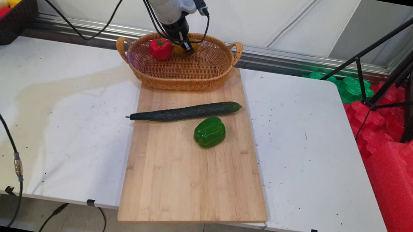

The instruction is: Place the picked object on the cutting board

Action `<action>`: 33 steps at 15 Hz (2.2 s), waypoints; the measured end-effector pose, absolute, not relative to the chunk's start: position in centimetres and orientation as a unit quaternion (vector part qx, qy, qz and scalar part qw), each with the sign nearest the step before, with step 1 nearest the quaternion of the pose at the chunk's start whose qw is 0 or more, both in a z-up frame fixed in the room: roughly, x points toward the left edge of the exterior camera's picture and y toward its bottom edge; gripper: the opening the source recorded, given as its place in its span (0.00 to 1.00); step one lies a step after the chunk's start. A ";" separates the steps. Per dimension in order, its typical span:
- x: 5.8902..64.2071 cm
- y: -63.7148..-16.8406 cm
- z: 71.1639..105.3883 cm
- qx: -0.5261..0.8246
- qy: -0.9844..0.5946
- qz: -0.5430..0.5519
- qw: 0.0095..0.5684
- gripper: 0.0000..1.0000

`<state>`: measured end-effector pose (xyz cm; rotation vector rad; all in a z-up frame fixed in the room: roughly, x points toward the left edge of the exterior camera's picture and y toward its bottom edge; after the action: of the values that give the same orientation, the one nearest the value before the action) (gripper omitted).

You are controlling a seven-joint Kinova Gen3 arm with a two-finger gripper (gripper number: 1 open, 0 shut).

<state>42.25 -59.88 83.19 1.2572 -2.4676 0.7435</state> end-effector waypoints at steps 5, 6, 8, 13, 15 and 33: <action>41.7 -56.1 87.0 0.433 -0.841 0.277 0.169 0.00; 41.5 -55.4 87.6 0.433 -0.839 0.280 0.173 0.00; 41.3 -53.3 89.0 0.432 -0.836 0.285 0.183 0.00; 40.1 -47.0 91.8 0.428 -0.835 0.280 0.205 0.00; 39.6 -44.4 92.4 0.425 -0.838 0.271 0.210 0.00; 33.0 -26.6 90.0 0.403 -0.879 0.148 0.206 0.00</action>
<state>33.03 -26.59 90.01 1.1219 -2.4501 0.4113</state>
